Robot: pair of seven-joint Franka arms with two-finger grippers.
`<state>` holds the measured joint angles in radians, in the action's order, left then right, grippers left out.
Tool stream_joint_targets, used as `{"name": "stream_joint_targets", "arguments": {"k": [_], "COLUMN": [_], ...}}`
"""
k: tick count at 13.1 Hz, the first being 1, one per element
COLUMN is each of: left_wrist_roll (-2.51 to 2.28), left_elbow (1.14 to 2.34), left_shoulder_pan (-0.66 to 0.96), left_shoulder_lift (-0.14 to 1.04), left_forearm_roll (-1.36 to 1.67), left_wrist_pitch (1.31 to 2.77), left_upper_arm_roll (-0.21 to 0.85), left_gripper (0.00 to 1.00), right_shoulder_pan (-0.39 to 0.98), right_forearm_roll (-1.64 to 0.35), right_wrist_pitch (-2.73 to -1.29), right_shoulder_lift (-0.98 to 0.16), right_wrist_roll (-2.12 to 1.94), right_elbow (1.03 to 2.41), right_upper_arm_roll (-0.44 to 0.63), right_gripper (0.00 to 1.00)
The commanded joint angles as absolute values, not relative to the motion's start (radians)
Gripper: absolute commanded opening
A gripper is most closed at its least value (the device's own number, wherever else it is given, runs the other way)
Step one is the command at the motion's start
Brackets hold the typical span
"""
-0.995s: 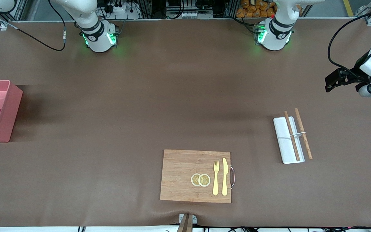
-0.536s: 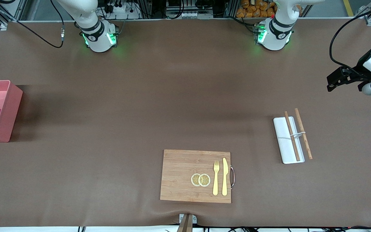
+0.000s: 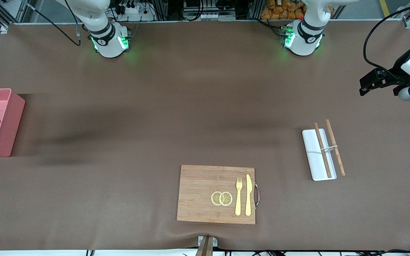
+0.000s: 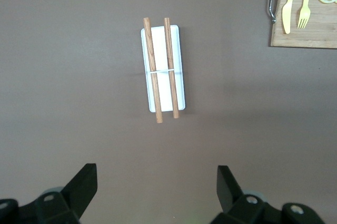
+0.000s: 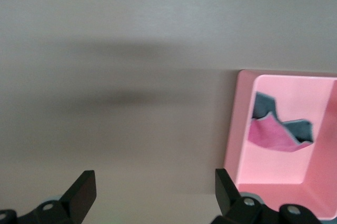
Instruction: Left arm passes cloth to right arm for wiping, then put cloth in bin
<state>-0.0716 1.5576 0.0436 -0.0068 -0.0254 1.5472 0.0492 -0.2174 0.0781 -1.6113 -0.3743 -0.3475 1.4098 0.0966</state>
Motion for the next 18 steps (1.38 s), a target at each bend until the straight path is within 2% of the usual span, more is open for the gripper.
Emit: {"name": "stream_joint_targets", "arguments": {"k": [1,4,8,13,15,18], "left_wrist_roll": [-0.072,-0.06,-0.06,-0.06,-0.06,-0.063], "left_elbow": [1.548,1.548,1.549,1.548,1.549,1.545], "left_shoulder_pan": [0.046,0.04,0.038,0.038,0.038,0.038], "left_shoulder_lift": [-0.011,-0.011,-0.011,-0.014,-0.015,-0.025], "left_forearm_roll": [-0.017,-0.017,-0.012,-0.011,-0.011,-0.011], "left_wrist_pitch": [1.526,1.523,1.523,1.523,1.523,1.523], "left_upper_arm_roll": [0.046,0.046,0.046,0.048,0.046,0.046], "left_gripper": [1.0,1.0,1.0,1.0,1.0,1.0], "right_shoulder_pan": [-0.12,-0.04,0.089,0.08,0.054,0.031], "right_forearm_roll": [0.058,-0.073,-0.083,-0.081,-0.081,-0.083], "right_wrist_pitch": [-1.588,-1.6,-1.618,-1.624,-1.678,-1.704], "right_shoulder_lift": [-0.331,-0.295,-0.201,-0.057,0.003,0.014], "right_wrist_roll": [-0.207,-0.059,0.143,0.135,0.112,0.06], "right_elbow": [1.453,1.488,1.538,1.655,1.748,1.764], "right_upper_arm_roll": [0.103,0.103,0.104,0.106,0.11,0.11], "right_gripper": [1.0,1.0,1.0,1.0,1.0,1.0]}}
